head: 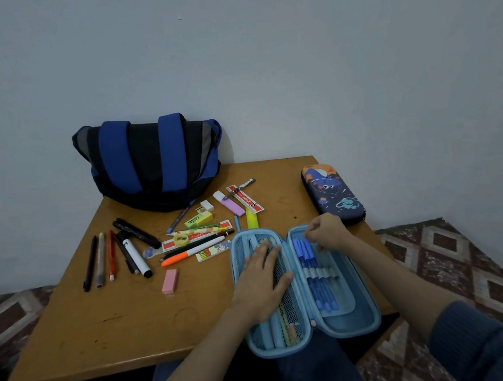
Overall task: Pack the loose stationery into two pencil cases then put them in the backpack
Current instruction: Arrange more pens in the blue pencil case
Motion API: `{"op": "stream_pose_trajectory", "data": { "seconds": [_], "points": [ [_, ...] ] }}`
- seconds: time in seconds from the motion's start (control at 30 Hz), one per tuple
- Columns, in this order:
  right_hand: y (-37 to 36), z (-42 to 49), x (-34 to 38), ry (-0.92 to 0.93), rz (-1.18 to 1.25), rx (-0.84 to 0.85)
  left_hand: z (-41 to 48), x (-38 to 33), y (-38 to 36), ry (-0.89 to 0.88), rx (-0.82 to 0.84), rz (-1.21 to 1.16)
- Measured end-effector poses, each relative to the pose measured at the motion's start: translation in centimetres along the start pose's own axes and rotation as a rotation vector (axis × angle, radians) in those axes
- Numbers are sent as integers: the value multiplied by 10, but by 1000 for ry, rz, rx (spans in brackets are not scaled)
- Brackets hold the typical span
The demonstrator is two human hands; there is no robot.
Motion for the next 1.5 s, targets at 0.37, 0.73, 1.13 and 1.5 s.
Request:
{"op": "stream_pose_trajectory", "data": {
  "seconds": [0.37, 0.73, 1.13, 1.5],
  "points": [
    [-39, 33, 93, 300, -117, -97, -5, 146, 91, 364, -345, -65],
    [-137, 70, 182, 482, -302, 46, -20, 208, 93, 453, -456, 41],
    [-182, 129, 181, 176, -240, -39, -16, 214, 87, 443, -405, -7],
    [-201, 145, 190, 128, -414, -29, -15, 216, 84, 427, -404, -51]
  ]
}}
Point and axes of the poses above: each hand's wrist, its own z-axis towards the middle knuckle, its own y-axis out of the back of the hand, x = y × z, the point moved 8 cm from there along z, towards the middle knuckle, and after that the axes turned 15 degrees about y, right-handed, at the moved point
